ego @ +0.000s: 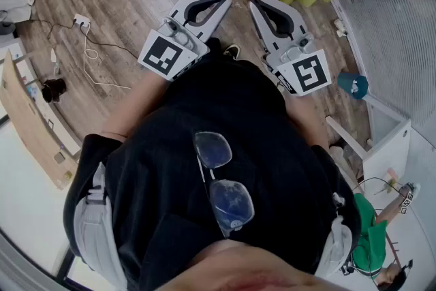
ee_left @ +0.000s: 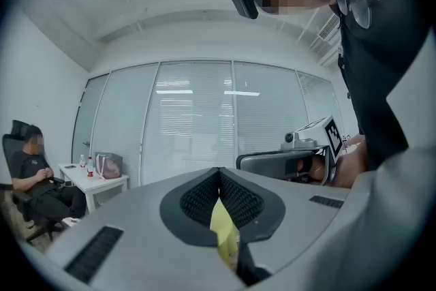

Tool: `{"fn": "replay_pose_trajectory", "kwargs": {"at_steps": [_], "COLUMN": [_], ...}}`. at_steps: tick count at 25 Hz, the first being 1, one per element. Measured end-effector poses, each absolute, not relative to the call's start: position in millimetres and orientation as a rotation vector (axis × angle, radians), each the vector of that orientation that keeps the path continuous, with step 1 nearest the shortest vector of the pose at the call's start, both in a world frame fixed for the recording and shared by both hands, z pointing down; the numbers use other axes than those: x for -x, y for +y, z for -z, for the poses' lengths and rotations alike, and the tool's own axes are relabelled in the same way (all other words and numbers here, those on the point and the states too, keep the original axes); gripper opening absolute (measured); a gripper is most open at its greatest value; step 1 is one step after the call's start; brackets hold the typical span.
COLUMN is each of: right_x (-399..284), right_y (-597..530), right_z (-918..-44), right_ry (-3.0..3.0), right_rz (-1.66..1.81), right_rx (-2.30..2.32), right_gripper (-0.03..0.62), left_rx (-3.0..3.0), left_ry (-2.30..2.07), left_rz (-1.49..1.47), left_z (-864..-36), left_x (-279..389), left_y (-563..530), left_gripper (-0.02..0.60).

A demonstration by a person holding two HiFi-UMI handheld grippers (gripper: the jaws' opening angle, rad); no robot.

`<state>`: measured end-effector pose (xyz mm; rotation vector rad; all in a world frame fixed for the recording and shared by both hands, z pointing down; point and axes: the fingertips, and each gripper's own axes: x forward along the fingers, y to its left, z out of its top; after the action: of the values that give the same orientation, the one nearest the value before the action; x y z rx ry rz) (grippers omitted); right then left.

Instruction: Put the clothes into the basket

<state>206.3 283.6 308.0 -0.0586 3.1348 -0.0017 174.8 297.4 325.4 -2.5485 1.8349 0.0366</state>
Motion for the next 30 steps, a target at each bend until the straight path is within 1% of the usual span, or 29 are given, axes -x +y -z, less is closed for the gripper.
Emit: {"fn": "replay_pose_trajectory", "kwargs": {"at_steps": [8, 12, 18, 24, 30], "right_x": [-209, -210, -204, -171, -120], "right_y": [289, 283, 275, 266, 257], "right_z": [-308, -309, -309, -312, -316], "right_ry": [3.128, 3.125, 3.114, 3.111, 3.147], "right_rz": [0.011, 0.018, 0.060, 0.117, 0.132], "right_rx": [0.080, 0.110, 0.134, 0.138, 0.147], "right_gripper": [0.025, 0.026, 0.026, 0.027, 0.028], "left_rx": [2.551, 2.586, 2.561, 2.572, 2.592], "left_ry": [1.868, 1.845, 1.840, 1.827, 1.799], "left_rz": [-0.034, 0.057, 0.036, 0.017, -0.002], "left_z": [-324, -333, -326, -327, -324], "left_x": [-176, -176, -169, -137, -88], "left_y": [302, 302, 296, 290, 277], "left_gripper": [0.011, 0.011, 0.011, 0.011, 0.011]}}
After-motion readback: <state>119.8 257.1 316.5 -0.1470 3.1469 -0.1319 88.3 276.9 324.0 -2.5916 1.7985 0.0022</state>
